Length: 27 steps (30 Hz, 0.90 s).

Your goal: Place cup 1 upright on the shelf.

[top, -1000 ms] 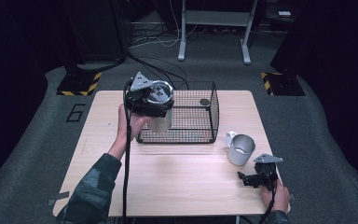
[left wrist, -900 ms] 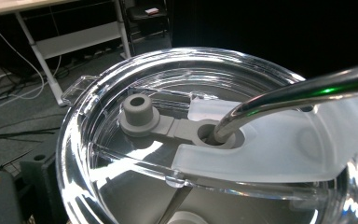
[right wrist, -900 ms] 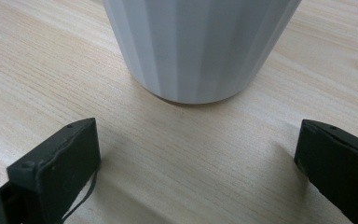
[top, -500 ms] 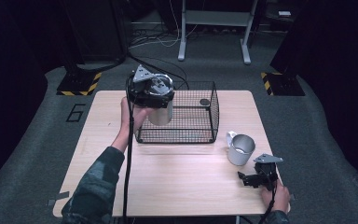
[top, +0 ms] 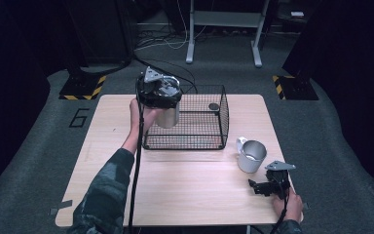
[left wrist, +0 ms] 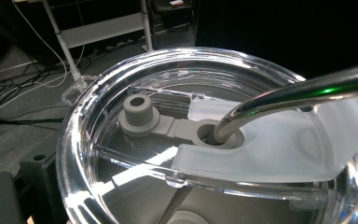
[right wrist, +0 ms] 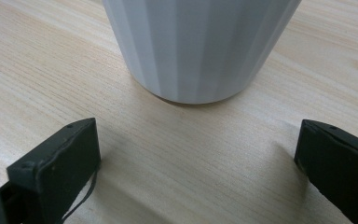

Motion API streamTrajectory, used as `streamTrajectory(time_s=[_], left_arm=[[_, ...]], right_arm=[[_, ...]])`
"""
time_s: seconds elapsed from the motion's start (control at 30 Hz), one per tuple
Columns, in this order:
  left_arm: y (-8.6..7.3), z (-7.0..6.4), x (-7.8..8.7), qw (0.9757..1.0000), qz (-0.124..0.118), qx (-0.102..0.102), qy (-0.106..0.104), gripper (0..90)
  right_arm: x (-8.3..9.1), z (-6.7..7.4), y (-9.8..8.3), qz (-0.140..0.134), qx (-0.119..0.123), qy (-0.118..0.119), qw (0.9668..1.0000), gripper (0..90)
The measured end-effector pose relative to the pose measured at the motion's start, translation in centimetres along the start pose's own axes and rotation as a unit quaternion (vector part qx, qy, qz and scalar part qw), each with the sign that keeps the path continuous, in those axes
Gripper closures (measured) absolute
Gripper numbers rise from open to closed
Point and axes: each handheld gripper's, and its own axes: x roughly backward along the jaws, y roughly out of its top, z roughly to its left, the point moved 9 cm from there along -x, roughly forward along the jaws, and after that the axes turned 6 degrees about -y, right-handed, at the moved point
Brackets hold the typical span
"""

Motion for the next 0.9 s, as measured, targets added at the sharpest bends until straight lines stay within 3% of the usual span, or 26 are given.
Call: streamTrajectory(time_s=[0.43, 0.9], left_arm=[[-1.7, 1.3, -2.3, 0.9999, 0.008, 0.002, 0.012, 3.3], [-4.8, 2.2, -4.4, 0.9991, 0.031, 0.02, 0.022, 3.3]], right_arm=[[0.0, 0.0, 0.0, -0.001, 0.001, 0.0, 1.0, 0.0], [0.0, 0.0, 0.0, 0.0, 0.001, 0.0, 1.0, 0.0]])
